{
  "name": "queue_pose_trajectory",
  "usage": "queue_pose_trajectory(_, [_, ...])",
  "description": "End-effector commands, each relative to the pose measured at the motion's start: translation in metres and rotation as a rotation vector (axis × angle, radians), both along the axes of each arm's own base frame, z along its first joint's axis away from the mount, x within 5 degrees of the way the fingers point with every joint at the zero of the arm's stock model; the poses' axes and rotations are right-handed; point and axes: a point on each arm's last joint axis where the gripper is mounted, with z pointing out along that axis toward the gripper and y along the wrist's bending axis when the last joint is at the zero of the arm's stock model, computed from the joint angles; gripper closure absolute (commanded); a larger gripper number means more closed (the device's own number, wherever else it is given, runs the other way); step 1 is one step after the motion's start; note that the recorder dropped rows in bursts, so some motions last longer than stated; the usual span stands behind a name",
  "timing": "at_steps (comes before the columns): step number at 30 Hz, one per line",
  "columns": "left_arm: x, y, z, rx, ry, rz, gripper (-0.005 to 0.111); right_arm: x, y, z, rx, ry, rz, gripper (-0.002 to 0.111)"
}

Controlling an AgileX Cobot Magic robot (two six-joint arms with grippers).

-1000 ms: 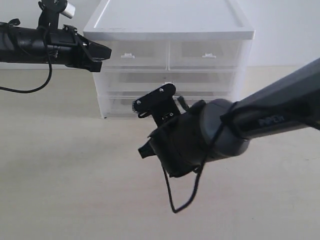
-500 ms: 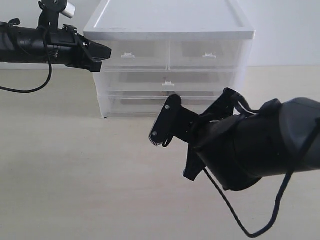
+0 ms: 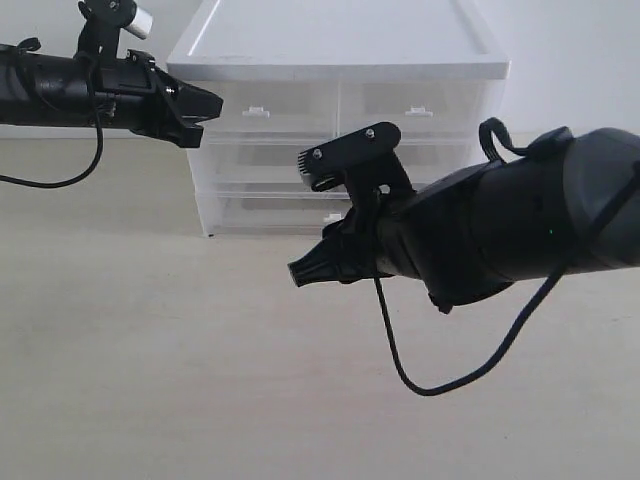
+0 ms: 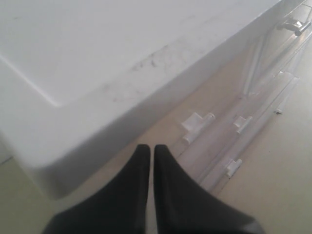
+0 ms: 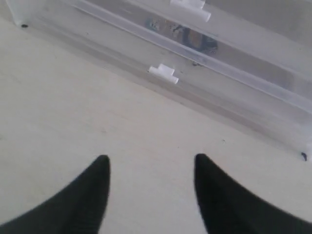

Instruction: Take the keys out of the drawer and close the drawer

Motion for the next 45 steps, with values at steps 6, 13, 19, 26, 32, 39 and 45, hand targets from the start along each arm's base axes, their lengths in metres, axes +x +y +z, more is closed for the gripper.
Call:
queue_pose_trajectory(6, [0.008,0.008,0.001,0.016,-0.024,0.075,0.103,0.026,0.019,-0.021,0.025,0.005,-0.084,0.058])
queue_pose_trajectory(13, [0.008,0.008,0.001,0.016,-0.024,0.073,0.103,0.046,0.041,-0.030,0.120,0.012,-0.146,0.058])
queue_pose_trajectory(19, [0.008,0.007,0.002,0.009,-0.020,0.075,0.103,0.055,0.045,-0.030,0.158,-0.011,-0.223,0.058])
queue_pose_trajectory(26, [0.008,0.007,0.002,0.009,-0.020,0.075,0.103,0.058,0.041,-0.030,0.198,-0.024,-0.314,0.058])
queue_pose_trajectory(32, [0.008,0.007,0.002,-0.012,0.000,0.087,0.103,0.066,0.034,-0.041,0.217,-0.011,-0.364,0.058])
queue_pose_trajectory(39, [0.008,0.007,0.002,-0.012,0.000,0.087,0.103,0.076,0.023,-0.050,0.226,0.005,-0.414,0.058])
queue_pose_trajectory(45, [0.008,0.007,0.002,-0.012,0.000,0.087,0.103,0.079,0.023,-0.053,0.269,0.040,-0.388,0.058])
